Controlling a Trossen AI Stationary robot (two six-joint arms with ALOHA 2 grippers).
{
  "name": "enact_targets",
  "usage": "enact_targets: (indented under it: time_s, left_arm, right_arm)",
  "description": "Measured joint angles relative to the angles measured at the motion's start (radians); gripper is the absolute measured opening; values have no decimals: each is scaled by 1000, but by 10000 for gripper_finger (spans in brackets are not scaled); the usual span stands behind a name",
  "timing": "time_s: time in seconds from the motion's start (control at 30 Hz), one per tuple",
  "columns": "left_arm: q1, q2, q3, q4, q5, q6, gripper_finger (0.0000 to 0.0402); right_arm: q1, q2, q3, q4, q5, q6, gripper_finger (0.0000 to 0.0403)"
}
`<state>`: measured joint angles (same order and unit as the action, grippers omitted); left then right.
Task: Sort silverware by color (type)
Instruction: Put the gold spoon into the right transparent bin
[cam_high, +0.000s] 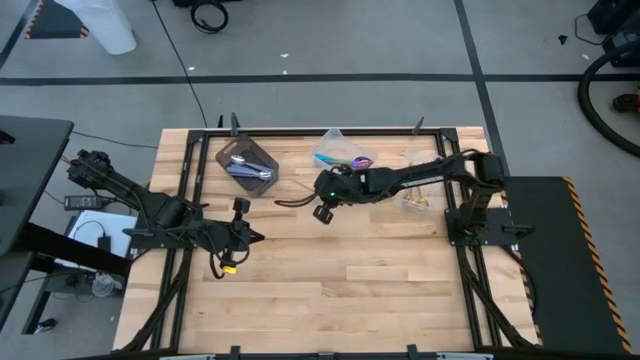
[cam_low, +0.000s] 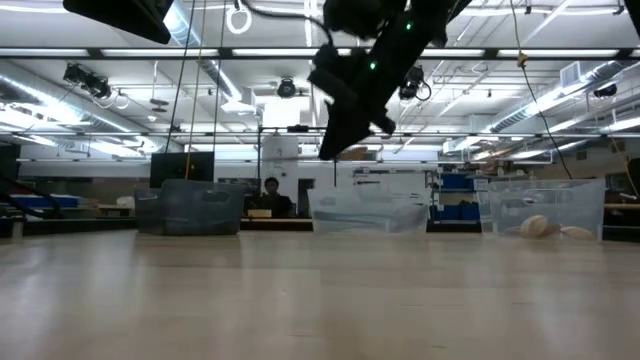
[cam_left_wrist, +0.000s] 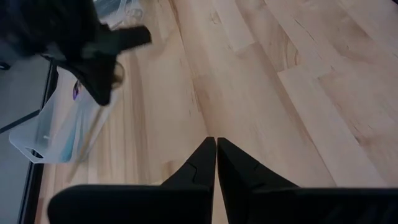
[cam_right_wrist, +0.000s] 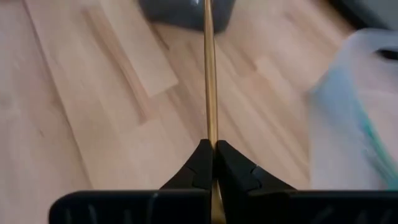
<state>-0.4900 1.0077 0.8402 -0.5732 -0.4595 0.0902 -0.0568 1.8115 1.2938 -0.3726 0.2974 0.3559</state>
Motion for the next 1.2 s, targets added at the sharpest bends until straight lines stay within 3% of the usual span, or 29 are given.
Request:
enact_targets:
  time_s: [0.4, 1.0, 1.2]
  left_arm:
    - [0, 0, 0, 0, 0, 0, 23]
    - [0, 0, 0, 0, 0, -1, 23]
    - [0, 0, 0, 0, 0, -1, 23]
  right_arm:
    - [18, -196, 0, -41, 29, 0, 16]
    - [27, -409, 0, -292, 220, 27, 16]
    - [56, -479, 0, -298, 284, 21, 16]
